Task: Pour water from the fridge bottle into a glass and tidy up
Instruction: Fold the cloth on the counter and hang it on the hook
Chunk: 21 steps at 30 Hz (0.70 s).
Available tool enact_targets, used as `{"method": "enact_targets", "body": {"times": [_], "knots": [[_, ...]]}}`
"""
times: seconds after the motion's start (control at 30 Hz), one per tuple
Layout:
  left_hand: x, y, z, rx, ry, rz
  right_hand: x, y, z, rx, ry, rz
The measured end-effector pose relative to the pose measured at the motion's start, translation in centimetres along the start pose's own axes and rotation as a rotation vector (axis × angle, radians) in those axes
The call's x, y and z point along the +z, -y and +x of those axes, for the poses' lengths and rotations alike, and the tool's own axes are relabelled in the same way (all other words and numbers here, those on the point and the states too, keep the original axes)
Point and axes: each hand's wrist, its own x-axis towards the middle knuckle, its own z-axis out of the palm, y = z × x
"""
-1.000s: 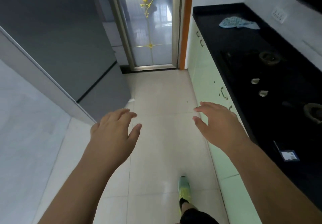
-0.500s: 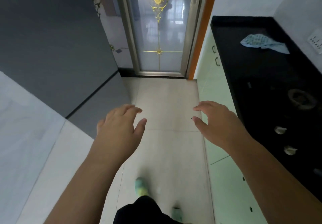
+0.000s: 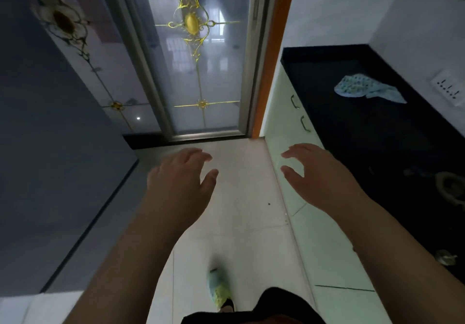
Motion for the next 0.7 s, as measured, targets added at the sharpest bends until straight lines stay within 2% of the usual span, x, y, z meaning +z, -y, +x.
{"method": "enact_targets", "body": {"times": [0.4,0.7], "knots": [[-2.9,2.5,18.9,0.118,0.058,0.074,0.7,1.1,16.7,0.075,-0.057,0.032],[-3.4,2.1,35.2,0.205,0.028,0.157,1.9,-0.9,32.9,0.109,-0.06,0.067]]}}
